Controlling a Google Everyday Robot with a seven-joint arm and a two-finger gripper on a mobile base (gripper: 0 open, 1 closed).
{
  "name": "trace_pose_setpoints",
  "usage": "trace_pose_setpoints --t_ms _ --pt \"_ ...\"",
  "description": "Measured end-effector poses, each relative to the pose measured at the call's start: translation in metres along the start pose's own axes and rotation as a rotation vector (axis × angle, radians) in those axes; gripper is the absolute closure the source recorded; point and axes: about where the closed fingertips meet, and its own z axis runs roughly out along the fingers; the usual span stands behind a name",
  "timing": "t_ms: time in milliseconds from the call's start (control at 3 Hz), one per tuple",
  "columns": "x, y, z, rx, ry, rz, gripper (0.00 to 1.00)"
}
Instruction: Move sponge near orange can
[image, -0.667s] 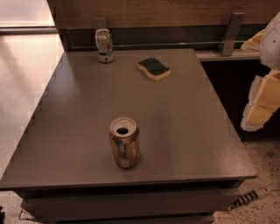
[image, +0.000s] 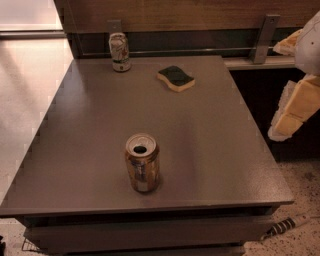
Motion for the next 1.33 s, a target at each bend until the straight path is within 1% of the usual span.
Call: trace_pose_setpoints --t_ms 333,667,1000,1333 --pt "-0.006 -0.046 0.049 0.046 -0.300 0.073 0.00" --pt "-0.032 -0.094 0.074 0.120 -0.561 0.111 0.00" --pt "-0.058 -0.137 0.081 0.197 -0.721 0.168 0.00" --pt "-0.058 -0.136 0.081 0.195 -0.720 0.167 0.00"
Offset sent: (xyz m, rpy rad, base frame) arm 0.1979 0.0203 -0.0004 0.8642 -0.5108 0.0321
